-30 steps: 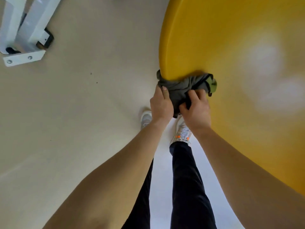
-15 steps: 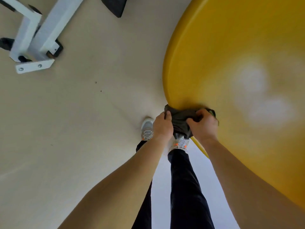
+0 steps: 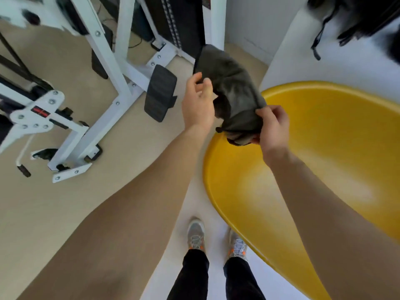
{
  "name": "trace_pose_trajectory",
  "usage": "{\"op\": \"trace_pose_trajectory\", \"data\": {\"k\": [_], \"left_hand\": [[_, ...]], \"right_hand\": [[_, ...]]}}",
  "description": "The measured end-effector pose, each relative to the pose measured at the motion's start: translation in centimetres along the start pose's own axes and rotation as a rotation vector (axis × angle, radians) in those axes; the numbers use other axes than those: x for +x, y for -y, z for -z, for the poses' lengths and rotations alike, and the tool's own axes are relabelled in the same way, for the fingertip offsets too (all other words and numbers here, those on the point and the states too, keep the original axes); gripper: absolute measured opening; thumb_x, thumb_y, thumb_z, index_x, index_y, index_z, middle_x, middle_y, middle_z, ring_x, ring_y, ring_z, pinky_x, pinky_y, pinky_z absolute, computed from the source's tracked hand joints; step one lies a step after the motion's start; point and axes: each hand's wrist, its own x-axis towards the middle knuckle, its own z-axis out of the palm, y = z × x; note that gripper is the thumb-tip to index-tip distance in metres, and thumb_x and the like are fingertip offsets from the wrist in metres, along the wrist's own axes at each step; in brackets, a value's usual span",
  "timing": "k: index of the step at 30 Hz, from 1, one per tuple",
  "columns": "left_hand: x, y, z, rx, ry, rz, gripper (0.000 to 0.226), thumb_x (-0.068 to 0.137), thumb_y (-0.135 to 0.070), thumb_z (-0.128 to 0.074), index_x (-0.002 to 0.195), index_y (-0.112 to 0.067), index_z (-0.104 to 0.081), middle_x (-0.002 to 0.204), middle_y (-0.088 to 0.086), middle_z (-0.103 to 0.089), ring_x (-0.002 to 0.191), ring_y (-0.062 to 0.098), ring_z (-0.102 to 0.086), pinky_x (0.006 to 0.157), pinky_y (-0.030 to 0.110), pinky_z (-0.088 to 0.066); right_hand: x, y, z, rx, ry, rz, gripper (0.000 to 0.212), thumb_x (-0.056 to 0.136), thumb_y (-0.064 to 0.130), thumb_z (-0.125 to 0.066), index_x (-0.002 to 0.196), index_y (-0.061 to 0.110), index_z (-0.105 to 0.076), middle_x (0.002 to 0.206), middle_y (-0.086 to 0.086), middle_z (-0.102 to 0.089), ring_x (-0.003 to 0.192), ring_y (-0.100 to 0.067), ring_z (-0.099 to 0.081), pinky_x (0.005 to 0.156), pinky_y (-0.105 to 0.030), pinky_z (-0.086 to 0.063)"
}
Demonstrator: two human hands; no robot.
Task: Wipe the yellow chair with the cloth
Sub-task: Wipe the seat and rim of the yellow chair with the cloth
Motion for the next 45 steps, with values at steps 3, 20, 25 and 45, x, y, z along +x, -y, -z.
{"op": "trace_pose_trajectory", "data": {"k": [3, 20, 25, 45], "left_hand": [[0.1, 2.6, -2.7, 0.269, 0.088, 0.045, 0.038, 0.105, -0.029, -0.044, 0.142, -0.021, -0.047, 0.137, -0.003, -0.056, 0.125, 0.017, -0.054, 0.094, 0.025, -0.041], [0.9, 6.6, -9.4, 0.352, 0.046, -0.145, 0.032, 0.107, -0.036, -0.03, 0.115, -0.021, -0.057, 0.083, -0.007, -0.062, 0.074, 0.012, -0.058, 0.067, 0.029, -0.045], [1.2, 6.6, -9.7, 0.539, 0.068, -0.152, 0.039, 0.108, -0.041, -0.023, 0.088, -0.021, -0.05, 0.065, -0.006, -0.05, 0.057, 0.011, -0.051, 0.058, 0.03, -0.044], [3.2, 0.0, -16.0, 0.741, 0.254, -0.273, 0.03, 0.102, -0.041, -0.041, 0.126, -0.029, -0.054, 0.098, -0.002, -0.066, 0.085, 0.021, -0.065, 0.075, 0.041, -0.056]], "right_hand": [[3.2, -1.9, 3.2, -0.573, -0.159, -0.034, 0.047, 0.085, 0.033, -0.059, 0.128, 0.018, -0.051, 0.128, -0.012, -0.057, 0.111, -0.037, -0.057, 0.09, -0.044, -0.048], [15.3, 0.0, 5.0, -1.666, 0.195, 1.14, 0.058, 0.089, 0.062, -0.041, 0.126, 0.019, -0.055, 0.114, -0.008, -0.063, 0.11, -0.036, -0.055, 0.115, -0.054, -0.025], [17.6, 1.2, 9.9, -1.562, -0.126, 0.877, 0.046, 0.094, 0.049, -0.033, 0.118, 0.018, -0.057, 0.108, -0.015, -0.064, 0.101, -0.042, -0.057, 0.105, -0.053, -0.036], [19.0, 1.8, 16.5, -1.448, -0.439, 0.538, 0.052, 0.098, 0.058, -0.03, 0.115, 0.019, -0.061, 0.113, -0.015, -0.066, 0.11, -0.043, -0.056, 0.112, -0.062, -0.025]]}}
